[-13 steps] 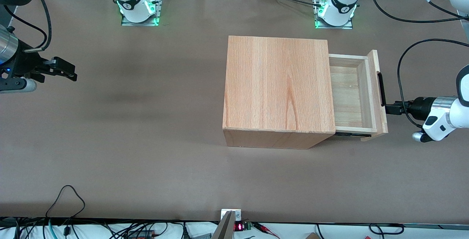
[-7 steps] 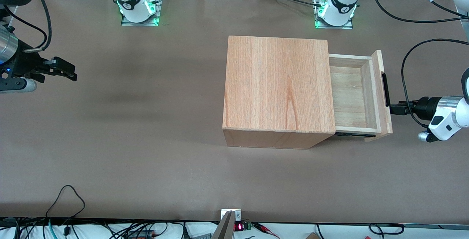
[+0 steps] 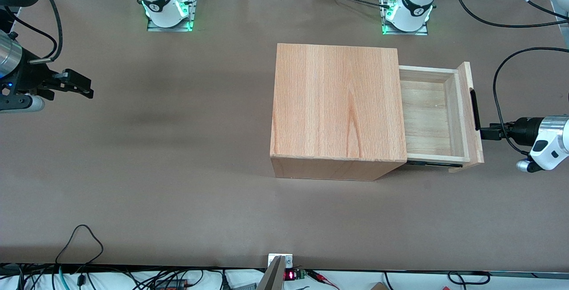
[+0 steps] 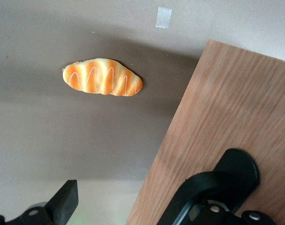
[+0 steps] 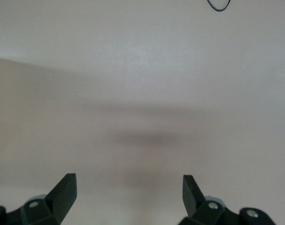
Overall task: Open top drawer with left arm
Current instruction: 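Hold the drawer open with the left gripper on the handle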
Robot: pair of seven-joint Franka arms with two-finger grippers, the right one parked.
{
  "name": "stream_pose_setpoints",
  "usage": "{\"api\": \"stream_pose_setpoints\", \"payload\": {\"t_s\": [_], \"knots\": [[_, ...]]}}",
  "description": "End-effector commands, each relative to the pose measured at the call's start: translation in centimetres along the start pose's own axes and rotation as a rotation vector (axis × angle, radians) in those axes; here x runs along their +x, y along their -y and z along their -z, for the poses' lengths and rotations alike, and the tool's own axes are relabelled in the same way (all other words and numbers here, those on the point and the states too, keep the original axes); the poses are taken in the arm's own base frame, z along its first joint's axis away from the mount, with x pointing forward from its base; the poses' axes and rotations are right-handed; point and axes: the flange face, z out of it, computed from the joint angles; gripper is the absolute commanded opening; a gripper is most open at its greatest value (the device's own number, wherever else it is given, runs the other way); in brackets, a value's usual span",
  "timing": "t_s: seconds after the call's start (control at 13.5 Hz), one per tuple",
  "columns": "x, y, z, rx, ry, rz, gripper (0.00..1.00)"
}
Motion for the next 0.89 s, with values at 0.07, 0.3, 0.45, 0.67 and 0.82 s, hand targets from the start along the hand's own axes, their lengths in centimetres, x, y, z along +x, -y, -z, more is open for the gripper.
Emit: {"api": "stream_pose_setpoints", "payload": {"t_s": [0.07, 0.3, 0.45, 0.67, 0.82], "knots": [[2.3, 1.9, 1.4, 0.018, -0.104, 0.042, 1.00], [2.3, 2.0, 1.5, 0.019, -0.110, 0.019, 1.00], [2.2, 1.2, 1.5, 0.022, -0.111, 0.021, 1.00], [2.1, 0.5, 1.6, 0.008, -0.110, 0.018, 1.00], [1.9, 0.1, 1.8, 0.000, -0.111, 0.015, 1.00]]}}
